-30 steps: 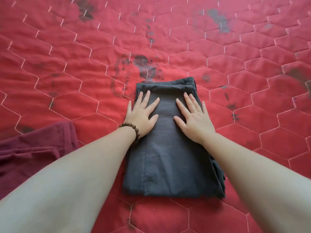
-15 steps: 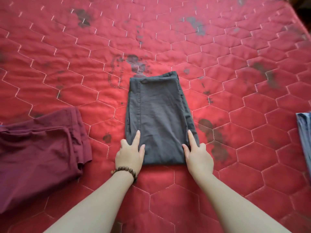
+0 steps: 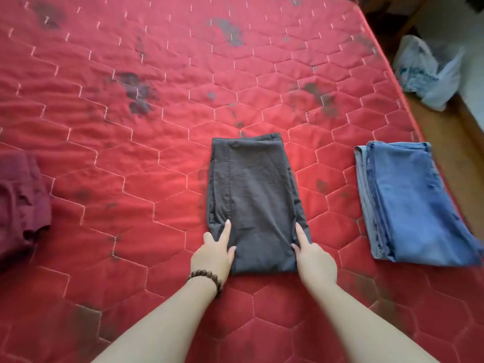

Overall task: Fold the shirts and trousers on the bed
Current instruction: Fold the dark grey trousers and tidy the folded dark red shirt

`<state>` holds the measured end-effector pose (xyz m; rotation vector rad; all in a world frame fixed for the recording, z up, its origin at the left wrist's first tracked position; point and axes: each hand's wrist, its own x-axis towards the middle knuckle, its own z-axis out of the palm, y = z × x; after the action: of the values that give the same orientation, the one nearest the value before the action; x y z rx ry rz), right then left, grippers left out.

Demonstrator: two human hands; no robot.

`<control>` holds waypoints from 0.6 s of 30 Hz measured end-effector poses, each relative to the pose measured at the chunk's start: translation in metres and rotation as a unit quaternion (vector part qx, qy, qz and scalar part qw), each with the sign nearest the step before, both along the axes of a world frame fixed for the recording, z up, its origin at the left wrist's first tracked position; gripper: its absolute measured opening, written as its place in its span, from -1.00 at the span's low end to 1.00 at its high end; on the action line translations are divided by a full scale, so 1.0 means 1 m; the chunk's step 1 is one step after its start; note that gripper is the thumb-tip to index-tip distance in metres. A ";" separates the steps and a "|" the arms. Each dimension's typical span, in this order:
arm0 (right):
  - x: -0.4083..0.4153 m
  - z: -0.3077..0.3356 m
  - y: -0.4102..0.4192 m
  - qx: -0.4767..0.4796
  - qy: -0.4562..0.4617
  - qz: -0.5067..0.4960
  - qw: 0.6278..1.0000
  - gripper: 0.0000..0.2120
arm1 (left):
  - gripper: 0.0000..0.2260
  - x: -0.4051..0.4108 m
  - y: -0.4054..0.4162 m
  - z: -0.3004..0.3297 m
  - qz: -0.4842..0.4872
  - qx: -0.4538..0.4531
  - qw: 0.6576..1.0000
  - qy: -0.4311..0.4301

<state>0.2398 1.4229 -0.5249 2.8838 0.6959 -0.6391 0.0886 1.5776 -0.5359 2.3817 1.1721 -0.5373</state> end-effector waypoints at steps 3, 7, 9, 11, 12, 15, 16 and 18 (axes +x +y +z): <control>0.032 -0.003 -0.048 -0.019 -0.012 0.010 1.000 -0.50 | -0.46 0.036 -0.047 0.000 0.010 -0.005 1.000 -0.001; 0.076 -0.004 -0.100 -0.045 -0.027 0.037 0.998 -0.48 | -0.46 0.080 -0.109 0.002 0.040 -0.011 0.999 -0.003; 0.091 -0.004 -0.119 -0.046 -0.020 0.060 0.997 -0.47 | -0.46 0.092 -0.131 0.003 0.056 0.001 0.998 0.009; 0.100 -0.001 -0.128 -0.024 -0.007 0.061 0.998 -0.45 | -0.45 0.098 -0.141 0.006 0.080 0.004 0.997 0.005; 0.101 0.000 -0.129 -0.002 -0.009 0.065 0.998 -0.41 | -0.44 0.098 -0.142 0.007 0.090 0.006 0.996 -0.002; 0.099 0.000 -0.124 0.082 -0.059 0.135 0.986 -0.23 | -0.37 0.097 -0.136 0.013 0.104 0.023 0.994 -0.025; 0.100 0.000 -0.118 0.096 -0.064 0.152 0.982 -0.22 | -0.36 0.100 -0.132 0.015 0.111 0.021 0.993 -0.036; 0.109 0.001 -0.102 0.107 -0.026 0.135 0.985 -0.25 | -0.35 0.108 -0.120 0.017 0.131 0.006 0.989 -0.064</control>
<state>0.3492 1.3205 -0.5234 2.9011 1.1886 -0.4773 0.1968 1.4572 -0.5189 2.1882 1.4035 -0.2885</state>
